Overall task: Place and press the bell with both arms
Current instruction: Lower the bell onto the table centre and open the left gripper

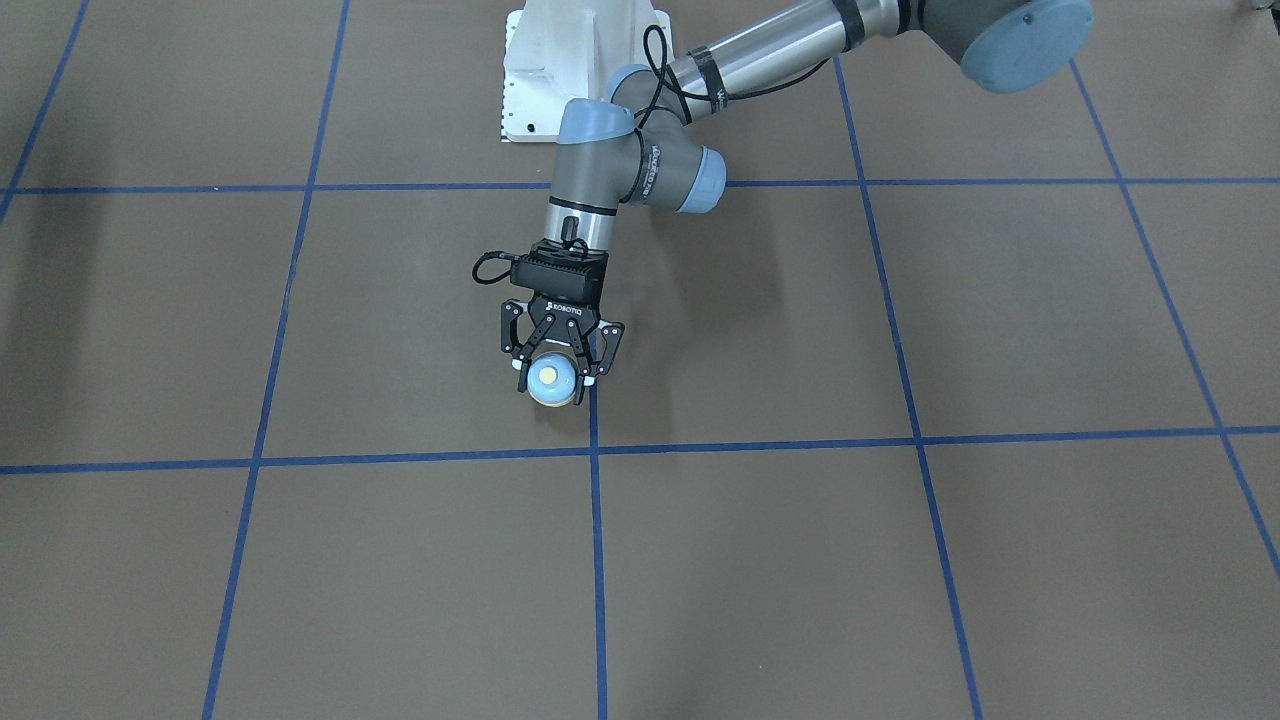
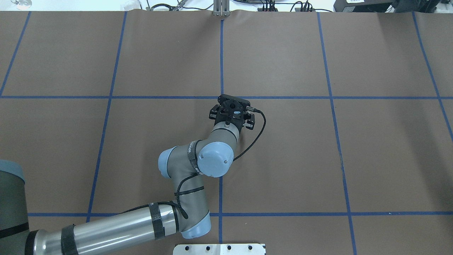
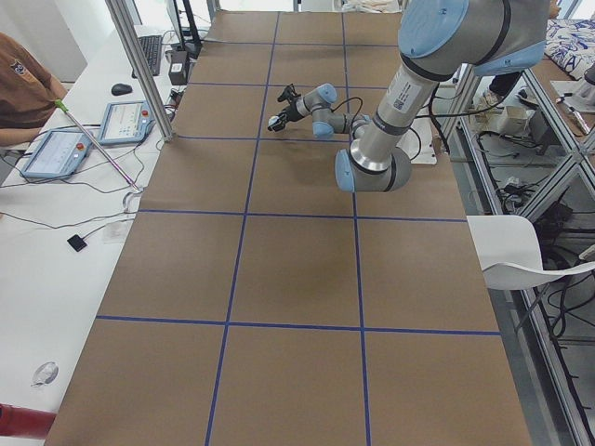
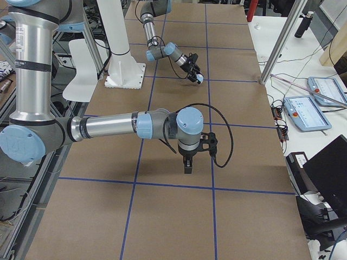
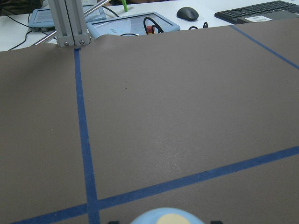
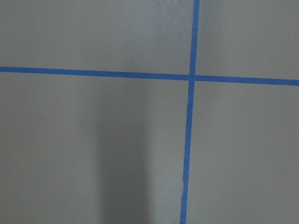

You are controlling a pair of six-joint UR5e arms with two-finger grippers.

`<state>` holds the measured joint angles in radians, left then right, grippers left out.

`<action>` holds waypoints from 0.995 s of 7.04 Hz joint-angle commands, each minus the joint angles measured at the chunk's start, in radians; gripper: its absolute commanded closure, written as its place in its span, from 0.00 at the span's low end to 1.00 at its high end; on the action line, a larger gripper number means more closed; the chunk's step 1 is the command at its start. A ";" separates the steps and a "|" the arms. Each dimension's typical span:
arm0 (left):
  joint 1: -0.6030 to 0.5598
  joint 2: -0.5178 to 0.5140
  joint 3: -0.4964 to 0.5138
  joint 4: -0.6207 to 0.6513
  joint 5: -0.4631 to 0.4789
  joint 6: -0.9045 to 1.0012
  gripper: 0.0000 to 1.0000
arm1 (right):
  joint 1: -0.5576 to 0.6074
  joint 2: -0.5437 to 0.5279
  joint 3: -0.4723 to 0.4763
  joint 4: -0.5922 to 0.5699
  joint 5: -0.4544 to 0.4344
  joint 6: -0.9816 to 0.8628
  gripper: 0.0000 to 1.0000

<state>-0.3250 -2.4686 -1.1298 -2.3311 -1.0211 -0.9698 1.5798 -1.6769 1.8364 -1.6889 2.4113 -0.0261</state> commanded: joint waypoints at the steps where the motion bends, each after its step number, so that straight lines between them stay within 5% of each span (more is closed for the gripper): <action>1: 0.000 -0.003 0.016 -0.001 -0.004 0.000 1.00 | 0.000 0.000 0.000 0.000 0.000 0.000 0.00; 5: -0.006 -0.006 0.025 -0.001 -0.040 -0.001 1.00 | 0.000 0.000 0.001 0.000 0.002 0.000 0.00; 7: -0.015 -0.006 0.025 0.001 -0.043 -0.004 0.62 | 0.000 0.000 0.007 0.000 0.002 0.000 0.00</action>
<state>-0.3362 -2.4739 -1.1045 -2.3313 -1.0625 -0.9730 1.5799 -1.6766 1.8399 -1.6889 2.4128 -0.0261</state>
